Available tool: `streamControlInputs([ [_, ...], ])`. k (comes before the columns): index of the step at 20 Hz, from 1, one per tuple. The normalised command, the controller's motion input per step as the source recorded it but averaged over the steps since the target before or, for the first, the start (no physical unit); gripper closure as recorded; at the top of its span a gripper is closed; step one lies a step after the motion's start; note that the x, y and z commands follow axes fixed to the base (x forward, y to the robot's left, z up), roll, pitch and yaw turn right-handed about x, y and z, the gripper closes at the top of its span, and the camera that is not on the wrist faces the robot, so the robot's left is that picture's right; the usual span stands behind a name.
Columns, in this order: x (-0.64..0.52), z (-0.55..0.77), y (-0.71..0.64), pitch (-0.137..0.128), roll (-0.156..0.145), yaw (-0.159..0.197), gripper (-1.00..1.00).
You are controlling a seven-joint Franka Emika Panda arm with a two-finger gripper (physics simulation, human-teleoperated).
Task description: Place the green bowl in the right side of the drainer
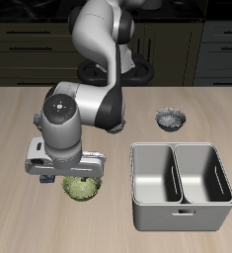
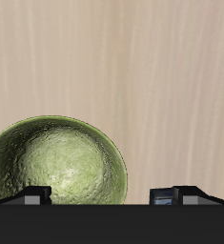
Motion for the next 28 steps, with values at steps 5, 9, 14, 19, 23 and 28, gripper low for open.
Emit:
streamControlInputs([
  [5, 0.01, -0.43, -0.05, 0.067, 0.001, -0.001, -1.00],
  [9, -0.04, -0.29, 0.00, 0.038, -0.002, 0.027, -1.00],
  [14, -0.05, -0.02, -0.02, -0.007, 0.010, 0.000, 1.00],
  [19, -0.05, 0.16, -0.02, -0.018, -0.001, -0.002, 1.00],
  [23, -0.04, 0.18, -0.07, -0.015, -0.018, 0.007, 1.00],
  [28, -0.07, 0.45, 0.01, -0.054, -0.013, -0.005, 1.00],
])
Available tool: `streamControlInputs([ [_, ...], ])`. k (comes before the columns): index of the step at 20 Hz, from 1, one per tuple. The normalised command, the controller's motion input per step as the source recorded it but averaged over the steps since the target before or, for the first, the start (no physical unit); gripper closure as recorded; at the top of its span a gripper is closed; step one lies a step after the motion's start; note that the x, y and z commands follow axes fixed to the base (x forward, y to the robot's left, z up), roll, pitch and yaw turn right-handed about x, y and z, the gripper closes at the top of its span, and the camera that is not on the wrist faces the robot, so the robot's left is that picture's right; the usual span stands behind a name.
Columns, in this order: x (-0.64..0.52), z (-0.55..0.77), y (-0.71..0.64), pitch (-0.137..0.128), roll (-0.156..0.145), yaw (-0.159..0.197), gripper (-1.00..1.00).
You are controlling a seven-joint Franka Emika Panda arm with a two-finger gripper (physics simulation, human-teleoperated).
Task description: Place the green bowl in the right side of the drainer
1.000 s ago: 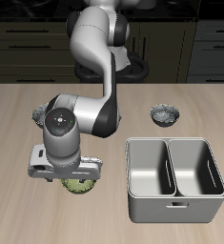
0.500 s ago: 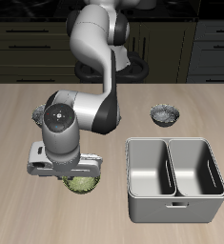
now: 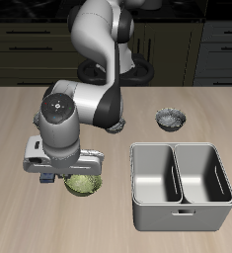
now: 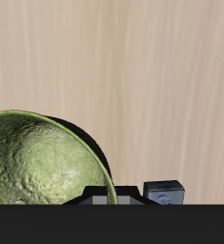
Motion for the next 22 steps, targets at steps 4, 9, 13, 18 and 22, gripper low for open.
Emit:
streamControlInputs([
  [4, -0.10, 0.61, 0.01, -0.085, -0.030, -0.005, 1.00],
  [9, -0.18, 0.66, 0.06, -0.089, -0.017, -0.001, 1.00],
  [13, -0.12, 0.54, 0.04, -0.065, -0.025, -0.012, 1.00],
  [18, -0.15, 0.57, 0.13, -0.071, -0.018, 0.000, 1.00],
  [22, -0.13, 0.49, 0.04, -0.075, -0.029, -0.014, 1.00],
])
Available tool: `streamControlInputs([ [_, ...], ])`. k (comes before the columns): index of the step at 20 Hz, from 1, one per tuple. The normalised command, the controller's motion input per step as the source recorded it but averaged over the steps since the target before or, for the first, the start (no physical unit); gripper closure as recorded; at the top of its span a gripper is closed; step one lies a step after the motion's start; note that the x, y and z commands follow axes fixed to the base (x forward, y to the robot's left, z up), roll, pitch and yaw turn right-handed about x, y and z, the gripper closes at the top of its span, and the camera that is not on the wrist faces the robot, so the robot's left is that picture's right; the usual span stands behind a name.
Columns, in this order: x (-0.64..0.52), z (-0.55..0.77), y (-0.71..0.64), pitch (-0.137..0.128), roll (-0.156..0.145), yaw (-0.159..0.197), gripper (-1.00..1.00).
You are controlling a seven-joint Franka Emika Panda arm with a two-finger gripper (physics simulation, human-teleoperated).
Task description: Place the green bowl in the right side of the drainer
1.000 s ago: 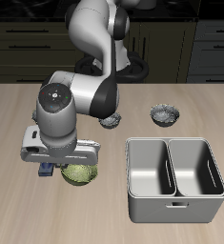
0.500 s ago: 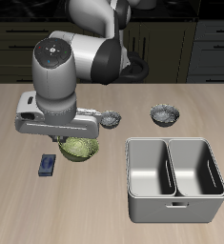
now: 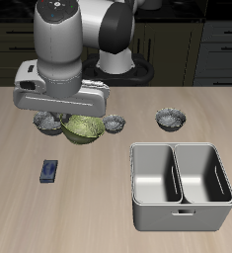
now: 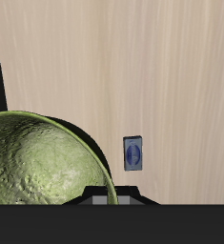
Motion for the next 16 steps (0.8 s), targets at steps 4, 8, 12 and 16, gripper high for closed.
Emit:
streamControlInputs([
  [4, -0.09, 0.32, 0.11, -0.070, 0.014, 0.004, 1.00],
  [8, 0.00, 0.15, 0.08, -0.025, -0.002, -0.002, 1.00],
  [12, -0.04, 0.19, 0.09, -0.024, 0.000, -0.011, 1.00],
  [16, 0.00, 0.17, 0.12, -0.028, 0.003, -0.002, 1.00],
])
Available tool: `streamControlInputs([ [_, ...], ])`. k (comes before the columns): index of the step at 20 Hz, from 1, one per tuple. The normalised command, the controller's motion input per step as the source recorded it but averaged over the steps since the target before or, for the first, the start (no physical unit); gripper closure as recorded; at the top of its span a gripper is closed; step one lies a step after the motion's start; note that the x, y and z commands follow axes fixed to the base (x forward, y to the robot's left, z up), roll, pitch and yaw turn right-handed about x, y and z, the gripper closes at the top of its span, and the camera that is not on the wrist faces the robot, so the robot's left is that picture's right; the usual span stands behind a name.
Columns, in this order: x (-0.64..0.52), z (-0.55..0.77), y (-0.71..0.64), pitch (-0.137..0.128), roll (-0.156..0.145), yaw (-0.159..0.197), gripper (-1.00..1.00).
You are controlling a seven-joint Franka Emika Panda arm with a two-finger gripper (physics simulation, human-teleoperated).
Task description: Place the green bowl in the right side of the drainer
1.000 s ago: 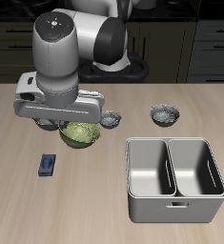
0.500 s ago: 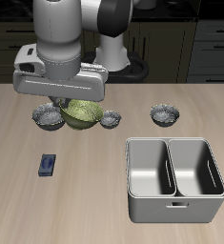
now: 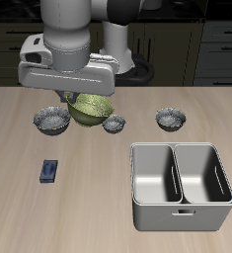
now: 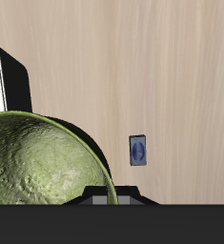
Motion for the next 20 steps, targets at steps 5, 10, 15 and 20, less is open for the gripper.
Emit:
streamControlInputs([
  [5, 0.05, 0.11, 0.26, -0.013, 0.003, 0.000, 1.00],
  [10, 0.09, -0.02, 0.40, 0.015, 0.003, -0.012, 1.00],
  [15, 0.11, -0.04, 0.33, 0.013, -0.015, -0.011, 1.00],
  [20, 0.09, -0.07, 0.29, 0.016, 0.000, 0.002, 1.00],
])
